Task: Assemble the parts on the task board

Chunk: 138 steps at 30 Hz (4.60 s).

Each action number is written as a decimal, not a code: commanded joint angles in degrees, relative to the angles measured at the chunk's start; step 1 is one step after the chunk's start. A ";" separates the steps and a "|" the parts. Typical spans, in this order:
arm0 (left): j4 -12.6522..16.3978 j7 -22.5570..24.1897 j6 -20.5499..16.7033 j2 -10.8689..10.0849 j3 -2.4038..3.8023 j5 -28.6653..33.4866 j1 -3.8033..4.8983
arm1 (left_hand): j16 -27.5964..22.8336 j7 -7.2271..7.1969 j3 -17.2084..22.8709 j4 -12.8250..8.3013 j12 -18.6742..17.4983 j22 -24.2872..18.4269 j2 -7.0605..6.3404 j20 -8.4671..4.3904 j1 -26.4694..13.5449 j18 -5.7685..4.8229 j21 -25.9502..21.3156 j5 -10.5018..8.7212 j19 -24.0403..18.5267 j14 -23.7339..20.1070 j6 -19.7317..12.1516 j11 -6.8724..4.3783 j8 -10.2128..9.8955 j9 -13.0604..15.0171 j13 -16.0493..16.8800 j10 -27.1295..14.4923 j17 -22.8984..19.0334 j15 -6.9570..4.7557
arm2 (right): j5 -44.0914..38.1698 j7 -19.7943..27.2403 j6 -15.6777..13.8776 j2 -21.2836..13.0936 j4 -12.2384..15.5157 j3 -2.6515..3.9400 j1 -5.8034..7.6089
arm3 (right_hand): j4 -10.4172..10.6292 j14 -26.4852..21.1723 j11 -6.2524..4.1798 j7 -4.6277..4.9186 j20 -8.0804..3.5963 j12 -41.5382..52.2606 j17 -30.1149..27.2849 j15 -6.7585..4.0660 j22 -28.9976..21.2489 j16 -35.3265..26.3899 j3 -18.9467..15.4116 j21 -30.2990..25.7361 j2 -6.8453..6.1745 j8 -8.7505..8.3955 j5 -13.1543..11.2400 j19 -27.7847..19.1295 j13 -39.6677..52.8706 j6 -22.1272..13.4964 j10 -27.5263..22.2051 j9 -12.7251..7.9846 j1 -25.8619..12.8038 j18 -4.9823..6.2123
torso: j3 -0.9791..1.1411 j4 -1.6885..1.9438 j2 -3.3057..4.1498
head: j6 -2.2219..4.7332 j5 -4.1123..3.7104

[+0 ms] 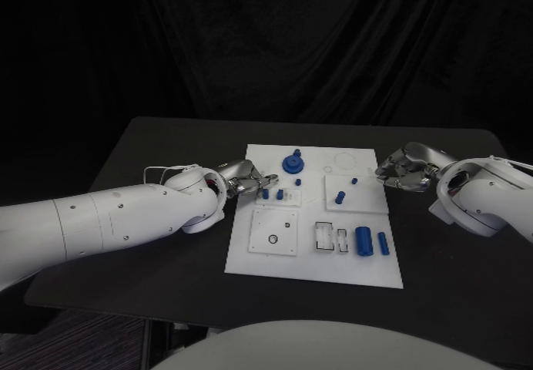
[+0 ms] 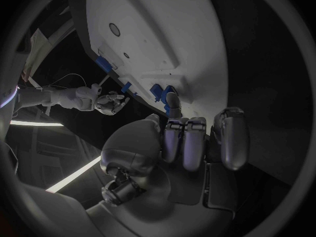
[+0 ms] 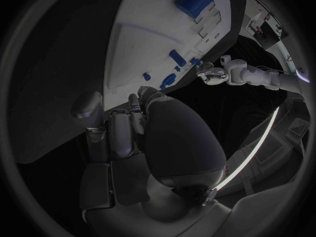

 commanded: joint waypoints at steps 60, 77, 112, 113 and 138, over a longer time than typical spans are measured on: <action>-0.12 -2.55 4.48 -0.23 0.04 0.09 -0.09 | 0.15 -0.03 7.41 -0.48 0.15 11.23 -8.96 0.01 20.47 -0.16 -0.70 12.25 -0.66 5.95 -3.40 -0.27 -0.22 1.32 15.05 5.96 15.07 -0.30 | 1.68 -0.88 1.13 -0.23 0.02 0.03 -0.18 | -0.10 0.14 -0.06 0.31 0.06 -0.24 -0.12 0.46 5.89 -0.41 0.50 -0.41 -0.06 -0.29 0.37 -0.48 -0.14 -0.06 -0.55 0.01 -0.60 0.32 | 0.01 0.05 0.02 | -0.01 0.04; 1.06 -2.97 3.15 -1.12 0.04 0.09 -0.09 | 0.15 -0.04 7.95 -0.25 0.15 11.30 -9.15 -0.02 20.37 -0.21 -0.46 12.54 -0.49 5.95 -3.09 -0.29 -0.08 1.35 15.05 5.96 15.07 -0.33 | 1.72 -0.91 1.36 -0.08 -0.14 0.03 -0.34 | -0.10 0.14 -0.06 0.31 0.06 -0.24 -0.12 0.46 5.89 -0.41 0.50 -0.41 -0.06 -0.29 0.37 -0.48 -0.14 -0.06 -0.55 0.01 -0.60 0.32 | 0.01 0.11 -0.02 | -0.01 0.03; 2.94 -1.78 0.80 -1.66 0.04 0.09 -0.09 | 0.15 -0.80 13.49 -0.23 0.15 11.45 -12.21 -0.49 18.20 -0.31 0.11 19.19 -0.08 5.95 0.35 -0.94 5.77 2.19 15.05 5.96 15.07 -0.86 | 1.72 -1.13 1.81 -0.01 -0.23 0.03 -0.43 | -0.14 0.10 -0.05 0.32 0.07 -0.20 -0.19 0.48 5.85 -0.47 0.62 -0.64 -0.01 -0.34 0.44 -0.53 -0.12 -0.11 -0.55 0.01 -0.60 0.34 | 0.03 0.00 0.02 | -0.01 0.22; 2.96 -1.85 0.72 -1.66 0.04 0.09 -0.09 | 0.15 -0.84 13.75 -0.26 0.15 11.47 -12.38 -0.52 18.20 -0.33 0.15 19.37 -0.04 5.95 0.66 -0.99 6.33 2.28 15.05 5.96 15.07 -0.91 | 1.72 -1.14 1.83 -0.02 -0.22 0.03 -0.43 | -0.14 0.10 -0.05 0.32 0.07 -0.20 -0.19 0.48 5.85 -0.47 0.62 -0.64 -0.01 -0.34 0.44 -0.53 -0.12 -0.11 -0.55 0.01 -0.60 0.34 | 0.02 0.01 0.00 | -0.01 0.22; 2.16 -3.95 3.79 -0.63 0.04 0.09 -0.09 | 0.15 -1.19 21.31 -0.21 0.15 11.72 -15.79 -1.22 16.22 -0.55 1.05 21.52 0.59 5.95 1.44 -1.48 9.60 2.41 15.05 5.96 15.07 -1.49 | 1.72 -1.54 2.60 0.07 -0.31 0.03 -0.55 | -0.16 0.06 -0.06 0.30 0.07 -0.23 -0.28 0.48 5.82 -0.54 0.68 -0.79 0.04 -0.28 0.45 -0.57 -0.18 0.02 -0.59 0.04 -0.59 0.37 | 0.05 0.10 0.11 | -0.01 0.11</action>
